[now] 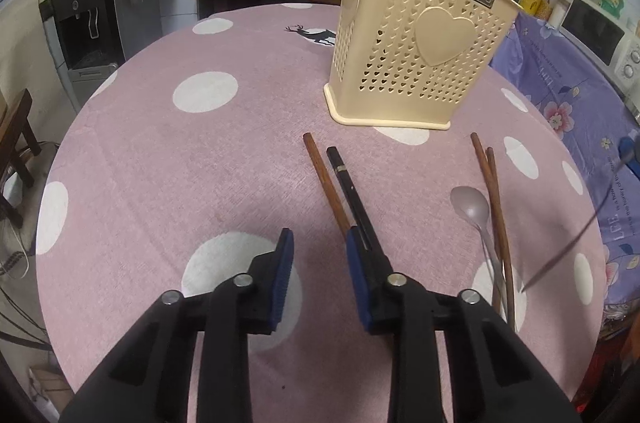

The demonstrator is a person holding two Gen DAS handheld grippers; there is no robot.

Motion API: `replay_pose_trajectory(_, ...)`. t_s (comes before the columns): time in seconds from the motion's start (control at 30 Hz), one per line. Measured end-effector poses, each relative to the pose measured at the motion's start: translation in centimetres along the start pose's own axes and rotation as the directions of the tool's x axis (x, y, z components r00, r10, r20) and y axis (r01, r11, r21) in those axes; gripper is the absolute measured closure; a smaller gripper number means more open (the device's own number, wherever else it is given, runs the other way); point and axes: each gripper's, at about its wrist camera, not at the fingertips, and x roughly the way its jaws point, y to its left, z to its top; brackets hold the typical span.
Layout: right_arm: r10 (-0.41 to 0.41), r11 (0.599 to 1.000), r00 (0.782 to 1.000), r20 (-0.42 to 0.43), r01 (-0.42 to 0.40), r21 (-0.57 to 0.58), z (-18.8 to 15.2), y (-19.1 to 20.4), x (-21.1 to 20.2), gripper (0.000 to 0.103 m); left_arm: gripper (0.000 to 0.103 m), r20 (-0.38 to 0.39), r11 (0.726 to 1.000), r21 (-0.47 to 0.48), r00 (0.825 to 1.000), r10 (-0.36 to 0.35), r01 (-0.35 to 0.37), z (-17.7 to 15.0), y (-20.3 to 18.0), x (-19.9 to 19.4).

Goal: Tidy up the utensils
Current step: 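Grasp the metal spoon with the right tool while the left tool grasps a brown chopstick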

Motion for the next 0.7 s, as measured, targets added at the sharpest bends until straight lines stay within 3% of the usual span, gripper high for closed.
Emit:
replay_pose_trajectory(0.1, 0.002, 1.000, 1.000, 0.006, -0.002, 0.000, -0.6, 0.4, -0.1, 0.065, 0.077, 0.011, 1.000, -0.004, 1.000, -0.003, 0.003, 0.8, -0.6, 0.2)
replay_pose_trajectory(0.43, 0.016, 1.000, 1.000, 0.020, -0.016, 0.011, -1.3, 0.7, -0.4, 0.065, 0.087, -0.011, 0.997, 0.008, 0.997, 0.080, -0.080, 0.9, -1.7, 2.4)
replay_pose_trajectory(0.7, 0.016, 1.000, 0.999, 0.038, -0.016, 0.000, -1.1, 1.1, -0.9, 0.065, 0.089, -0.031, 0.997, 0.001, 0.997, 0.076, -0.076, 1.9, -1.6, 3.0)
